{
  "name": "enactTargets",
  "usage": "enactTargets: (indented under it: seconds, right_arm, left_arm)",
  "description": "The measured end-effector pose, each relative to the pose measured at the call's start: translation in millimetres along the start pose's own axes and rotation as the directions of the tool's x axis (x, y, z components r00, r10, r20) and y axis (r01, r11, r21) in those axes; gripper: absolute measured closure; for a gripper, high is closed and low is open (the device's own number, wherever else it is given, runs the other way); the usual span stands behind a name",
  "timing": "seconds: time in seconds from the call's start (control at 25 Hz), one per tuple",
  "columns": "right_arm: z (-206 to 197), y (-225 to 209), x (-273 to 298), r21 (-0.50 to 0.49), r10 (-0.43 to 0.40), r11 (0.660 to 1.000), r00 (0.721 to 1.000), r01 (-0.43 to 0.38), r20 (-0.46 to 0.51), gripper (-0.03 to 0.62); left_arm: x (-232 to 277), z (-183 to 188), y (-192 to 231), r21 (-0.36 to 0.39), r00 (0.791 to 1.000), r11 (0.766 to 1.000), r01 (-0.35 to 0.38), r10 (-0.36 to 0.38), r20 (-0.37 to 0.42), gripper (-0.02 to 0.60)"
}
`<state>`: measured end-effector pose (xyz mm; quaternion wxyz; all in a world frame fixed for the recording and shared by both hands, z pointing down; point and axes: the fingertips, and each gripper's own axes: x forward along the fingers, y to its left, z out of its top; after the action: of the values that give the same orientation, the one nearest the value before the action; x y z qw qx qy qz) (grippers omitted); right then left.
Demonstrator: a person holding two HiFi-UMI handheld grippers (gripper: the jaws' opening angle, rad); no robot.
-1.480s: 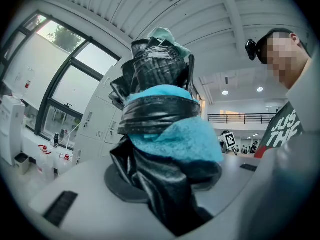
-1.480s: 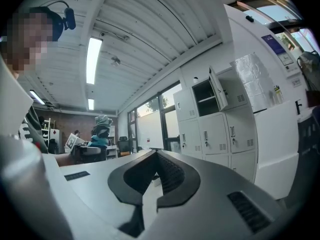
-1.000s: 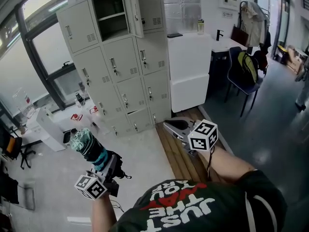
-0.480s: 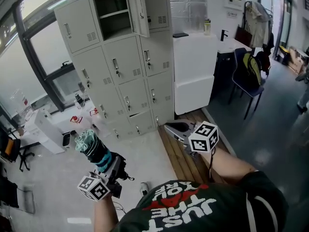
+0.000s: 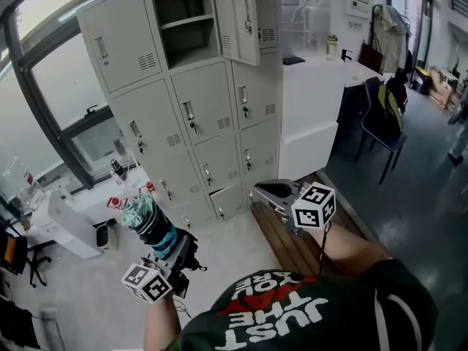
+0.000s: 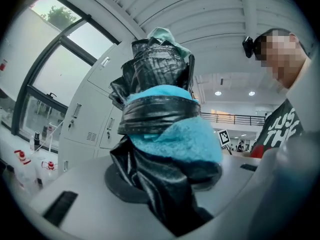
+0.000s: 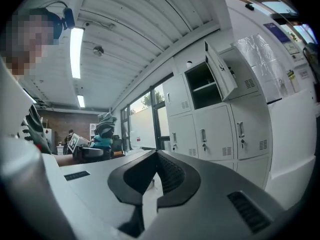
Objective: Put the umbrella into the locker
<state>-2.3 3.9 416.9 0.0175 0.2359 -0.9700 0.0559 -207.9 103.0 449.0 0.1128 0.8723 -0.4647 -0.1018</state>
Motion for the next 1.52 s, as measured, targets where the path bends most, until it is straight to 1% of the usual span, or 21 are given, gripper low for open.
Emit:
enactTargets:
  seconds: [0.2,0.36,0.52,0.68,0.76,0.96,1.12,1.28,1.44,1.52]
  right_arm:
    - [17.6,-23.0,76.6,0.005,-0.036,0.999,0.999,0.036,0.02,0.562]
    - [26.6,-41.1,120.8,0.008,-0.065,0.998,0.997,0.065,0.032,0.562]
    - [29.9,-56.1,153.2,0.006,-0.077,0.997,0.997,0.077,0.017,0.562]
    - [30.6,-73.5,176.8,0.009,-0.081,0.997,0.997,0.081,0.007,0.562]
    - [31.6,-82.0,187.3,0.011,-0.074,0.997,0.997,0.074,0.003,0.562]
    - [34.2,-105.8,207.3,0.006,-0.028,1.0,1.0,0.028,0.002,0.562]
    - [37.7,-139.1,220.1,0.009,0.014,1.0,1.0,-0.015,0.015,0.562]
    - [44.2,-185.8,228.9,-0.002,0.076,0.997,0.997,-0.076,0.014,0.562]
    - [52.6,-238.2,234.1,0.001,0.147,0.989,0.989,-0.147,-0.008,0.562]
    - [57.9,-260.0,234.8,-0.015,0.186,0.982,0.982,-0.186,-0.021,0.562]
  left_arm:
    - [17.3,35.8,78.5,0.004,0.999,0.999,0.035,-0.035,-0.007,0.397]
    - [30.3,54.3,124.3,0.015,0.998,0.998,0.058,-0.058,-0.013,0.397]
    - [42.2,67.6,157.6,0.016,0.998,0.998,0.064,-0.064,-0.008,0.397]
    - [56.3,73.5,179.7,0.03,0.998,0.998,0.063,-0.063,-0.021,0.397]
    - [64.5,76.1,187.6,0.026,0.998,0.998,0.06,-0.059,-0.023,0.397]
    - [89.3,77.5,198.2,0.023,0.999,0.998,0.05,-0.05,-0.015,0.397]
    - [119.3,78.9,204.3,0.033,1.0,0.999,0.015,-0.015,-0.011,0.397]
    - [166.4,81.3,208.8,0.05,1.0,0.999,-0.015,0.014,0.02,0.397]
    - [224.5,86.5,211.5,0.037,0.996,0.997,-0.069,0.067,0.06,0.397]
    - [253.0,89.0,212.7,0.035,0.993,0.995,-0.093,0.09,0.075,0.397]
